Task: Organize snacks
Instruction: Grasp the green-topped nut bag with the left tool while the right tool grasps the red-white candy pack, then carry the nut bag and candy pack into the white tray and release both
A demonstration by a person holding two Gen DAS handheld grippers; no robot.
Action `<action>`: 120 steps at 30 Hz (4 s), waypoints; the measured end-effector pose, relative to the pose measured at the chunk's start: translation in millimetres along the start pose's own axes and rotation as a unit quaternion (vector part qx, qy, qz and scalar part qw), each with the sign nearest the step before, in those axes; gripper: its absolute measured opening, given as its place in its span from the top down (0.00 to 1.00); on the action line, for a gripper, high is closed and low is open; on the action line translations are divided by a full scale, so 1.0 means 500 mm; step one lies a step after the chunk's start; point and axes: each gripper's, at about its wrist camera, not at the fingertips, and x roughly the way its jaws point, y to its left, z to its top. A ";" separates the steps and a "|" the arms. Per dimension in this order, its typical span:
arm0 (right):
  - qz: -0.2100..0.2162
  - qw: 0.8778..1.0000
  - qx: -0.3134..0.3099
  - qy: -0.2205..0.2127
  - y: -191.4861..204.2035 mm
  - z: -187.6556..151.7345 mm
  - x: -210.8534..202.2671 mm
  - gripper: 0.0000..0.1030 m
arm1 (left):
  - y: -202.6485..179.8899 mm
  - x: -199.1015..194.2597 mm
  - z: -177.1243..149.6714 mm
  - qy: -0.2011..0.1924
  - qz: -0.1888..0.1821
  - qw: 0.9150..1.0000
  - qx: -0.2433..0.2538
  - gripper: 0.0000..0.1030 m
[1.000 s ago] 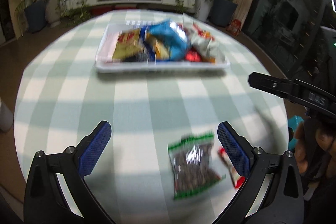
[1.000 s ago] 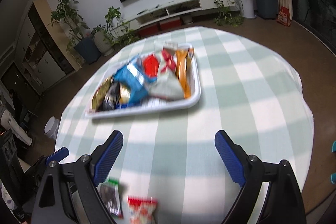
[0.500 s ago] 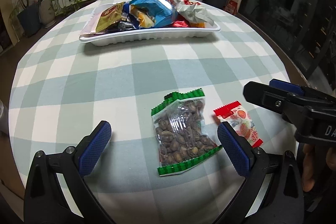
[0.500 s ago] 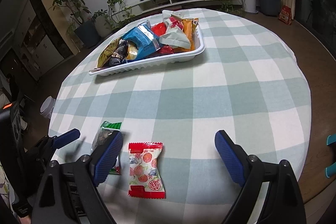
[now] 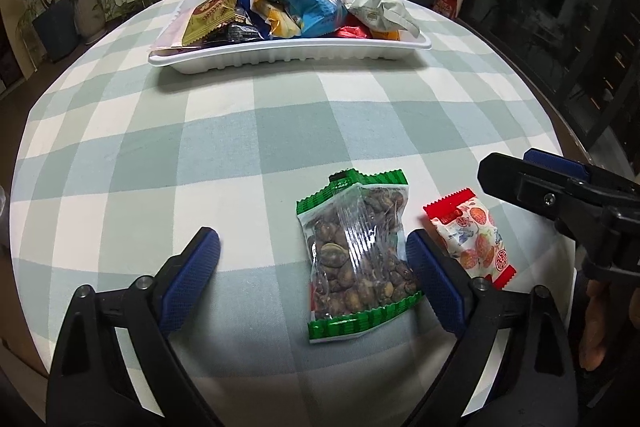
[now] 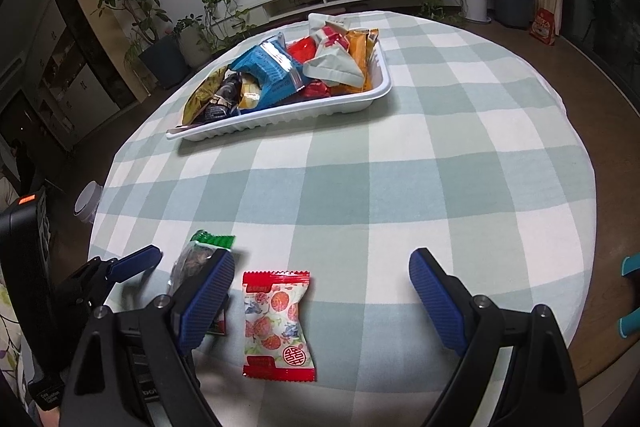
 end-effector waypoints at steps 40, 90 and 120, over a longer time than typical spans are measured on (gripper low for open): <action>-0.045 0.994 -0.091 0.041 0.065 -0.068 0.026 0.25 | 0.041 -0.043 -0.002 -0.022 -0.049 0.998 -0.019 0.73; 0.010 0.997 -0.029 -0.077 0.017 0.146 -0.059 0.66 | 0.157 -0.140 0.183 -0.104 -0.071 0.990 -0.060 0.75; -0.040 0.994 -0.081 -0.059 0.066 0.400 0.224 0.66 | 0.287 0.163 0.481 -0.081 -0.054 0.994 -0.048 0.74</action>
